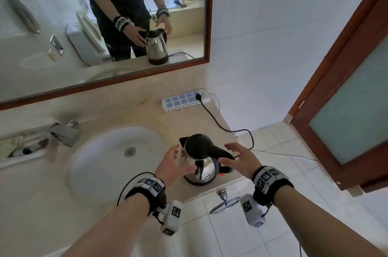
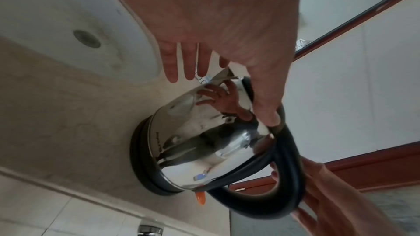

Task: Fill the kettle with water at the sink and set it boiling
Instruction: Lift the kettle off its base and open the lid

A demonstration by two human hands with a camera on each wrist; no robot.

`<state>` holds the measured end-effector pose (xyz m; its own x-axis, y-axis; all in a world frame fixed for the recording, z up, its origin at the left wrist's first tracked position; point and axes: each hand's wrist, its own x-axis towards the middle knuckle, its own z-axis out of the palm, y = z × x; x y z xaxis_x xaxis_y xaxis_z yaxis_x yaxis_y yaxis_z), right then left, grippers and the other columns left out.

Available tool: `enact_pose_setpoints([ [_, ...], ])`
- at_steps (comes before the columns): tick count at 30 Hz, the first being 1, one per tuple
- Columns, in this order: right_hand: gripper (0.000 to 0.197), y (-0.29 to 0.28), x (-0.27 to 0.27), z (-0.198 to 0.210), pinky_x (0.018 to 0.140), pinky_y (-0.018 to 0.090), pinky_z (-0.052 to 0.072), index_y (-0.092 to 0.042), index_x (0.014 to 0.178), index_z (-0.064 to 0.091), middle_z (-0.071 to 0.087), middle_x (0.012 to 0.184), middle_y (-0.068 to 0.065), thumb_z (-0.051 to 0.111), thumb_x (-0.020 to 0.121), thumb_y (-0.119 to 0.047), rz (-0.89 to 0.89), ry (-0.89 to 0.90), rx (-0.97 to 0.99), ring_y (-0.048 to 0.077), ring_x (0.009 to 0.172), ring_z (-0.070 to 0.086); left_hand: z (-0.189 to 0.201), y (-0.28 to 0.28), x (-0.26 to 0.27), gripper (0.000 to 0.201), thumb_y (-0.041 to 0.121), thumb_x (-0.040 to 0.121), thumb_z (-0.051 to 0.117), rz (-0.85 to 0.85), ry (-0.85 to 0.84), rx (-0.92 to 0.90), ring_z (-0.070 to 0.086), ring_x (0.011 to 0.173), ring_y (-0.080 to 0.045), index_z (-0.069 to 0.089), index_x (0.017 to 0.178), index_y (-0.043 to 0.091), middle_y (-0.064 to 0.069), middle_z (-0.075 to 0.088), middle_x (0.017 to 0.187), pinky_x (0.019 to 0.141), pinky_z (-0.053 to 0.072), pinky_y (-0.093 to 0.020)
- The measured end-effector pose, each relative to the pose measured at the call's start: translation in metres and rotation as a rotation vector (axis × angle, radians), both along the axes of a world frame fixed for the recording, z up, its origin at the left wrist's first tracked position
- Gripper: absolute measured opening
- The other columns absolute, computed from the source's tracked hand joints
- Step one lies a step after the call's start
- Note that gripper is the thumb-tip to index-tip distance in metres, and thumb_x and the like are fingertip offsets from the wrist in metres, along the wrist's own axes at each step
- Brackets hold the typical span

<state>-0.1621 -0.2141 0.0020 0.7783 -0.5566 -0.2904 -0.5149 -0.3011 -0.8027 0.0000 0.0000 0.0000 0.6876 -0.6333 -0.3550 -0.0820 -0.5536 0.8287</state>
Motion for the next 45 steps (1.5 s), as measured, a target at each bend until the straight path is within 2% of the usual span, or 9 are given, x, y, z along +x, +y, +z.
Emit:
enact_pose_setpoints([
  [3, 0.050, -0.002, 0.000, -0.005, 0.080, 0.023, 0.045, -0.030, 0.112, 0.062, 0.066, 0.105, -0.008, 0.080, 0.068, -0.046, 0.066, 0.086, -0.017, 0.012, 0.099, 0.061, -0.013, -0.012, 0.000, 0.113, 0.031, 0.062, 0.092, 0.013, 0.041, 0.002, 0.047, 0.129, -0.015, 0.026, 0.153, 0.023, 0.002, 0.047, 0.142, 0.111, 0.040, -0.038],
  [5, 0.032, 0.000, 0.002, -0.011, 0.066, 0.022, 0.040, -0.030, 0.093, 0.062, 0.064, 0.085, -0.009, 0.081, 0.070, -0.042, 0.088, 0.128, -0.017, 0.010, 0.080, 0.059, -0.022, -0.019, 0.001, 0.114, 0.024, 0.061, 0.093, 0.031, 0.073, -0.005, 0.050, 0.126, -0.015, 0.026, 0.153, 0.023, 0.003, 0.049, 0.136, 0.105, 0.043, -0.031],
  [9, 0.027, 0.001, 0.006, -0.017, 0.060, 0.022, 0.038, -0.026, 0.075, 0.058, 0.057, 0.066, -0.009, 0.082, 0.070, -0.039, 0.106, 0.146, -0.010, 0.008, 0.061, 0.053, -0.025, -0.026, -0.001, 0.111, 0.004, 0.065, 0.090, 0.029, 0.129, -0.066, 0.052, 0.109, 0.005, 0.023, 0.152, 0.022, 0.003, 0.047, 0.134, 0.078, 0.044, -0.002],
  [13, 0.024, 0.004, 0.013, -0.019, 0.058, 0.017, 0.040, -0.028, 0.071, 0.059, 0.059, 0.050, -0.015, 0.083, 0.073, -0.031, 0.083, 0.067, 0.053, -0.004, 0.049, 0.054, -0.032, -0.028, -0.002, 0.112, 0.001, 0.066, 0.089, 0.019, 0.125, -0.102, 0.050, 0.105, 0.013, 0.023, 0.153, 0.023, 0.003, 0.048, 0.136, 0.071, 0.044, 0.003],
  [21, 0.027, 0.009, 0.025, -0.016, 0.055, 0.017, 0.047, -0.019, 0.079, 0.066, 0.062, 0.058, -0.008, 0.082, 0.074, -0.039, 0.089, 0.036, 0.088, -0.002, 0.048, 0.058, -0.043, -0.027, 0.001, 0.111, 0.024, 0.055, 0.094, 0.005, 0.075, -0.135, 0.051, 0.121, 0.001, 0.032, 0.147, 0.032, 0.007, 0.048, 0.139, 0.091, 0.042, -0.011],
  [26, 0.038, 0.016, 0.026, -0.006, 0.055, 0.014, 0.041, -0.021, 0.089, 0.052, 0.058, 0.073, -0.006, 0.079, 0.075, -0.044, 0.032, 0.005, -0.082, 0.006, 0.060, 0.056, -0.048, -0.025, 0.002, 0.112, 0.033, 0.053, 0.093, 0.001, 0.063, -0.142, 0.051, 0.124, -0.001, 0.032, 0.146, 0.040, 0.009, 0.048, 0.139, 0.104, 0.046, -0.029],
  [32, 0.073, 0.022, 0.046, 0.003, 0.088, 0.033, 0.057, -0.035, 0.138, 0.043, 0.041, 0.126, -0.003, 0.076, 0.074, -0.045, 0.261, -0.094, -0.325, 0.016, 0.102, 0.057, -0.049, -0.024, 0.003, 0.103, 0.035, 0.056, 0.094, -0.009, 0.042, -0.147, 0.054, 0.118, 0.003, 0.037, 0.142, 0.041, 0.009, 0.053, 0.134, 0.099, 0.048, -0.023],
  [35, 0.077, 0.018, 0.056, 0.010, 0.085, 0.033, 0.058, -0.046, 0.143, 0.036, 0.032, 0.128, -0.005, 0.072, 0.075, -0.050, 0.376, -0.010, -0.423, 0.016, 0.096, 0.055, -0.047, -0.025, 0.004, 0.100, 0.034, 0.058, 0.092, -0.015, 0.037, -0.137, 0.053, 0.114, 0.008, 0.037, 0.141, 0.040, 0.010, 0.053, 0.132, 0.087, 0.044, -0.009],
  [45, 0.077, -0.005, 0.073, 0.031, 0.088, 0.029, 0.053, -0.047, 0.143, 0.037, 0.030, 0.121, -0.002, 0.077, 0.079, -0.037, 0.597, 0.146, -0.344, 0.023, 0.102, 0.054, -0.044, -0.024, 0.005, 0.105, 0.031, 0.057, 0.094, -0.021, 0.046, -0.132, 0.052, 0.117, 0.009, 0.035, 0.144, 0.035, 0.011, 0.051, 0.136, 0.087, 0.041, -0.007],
])
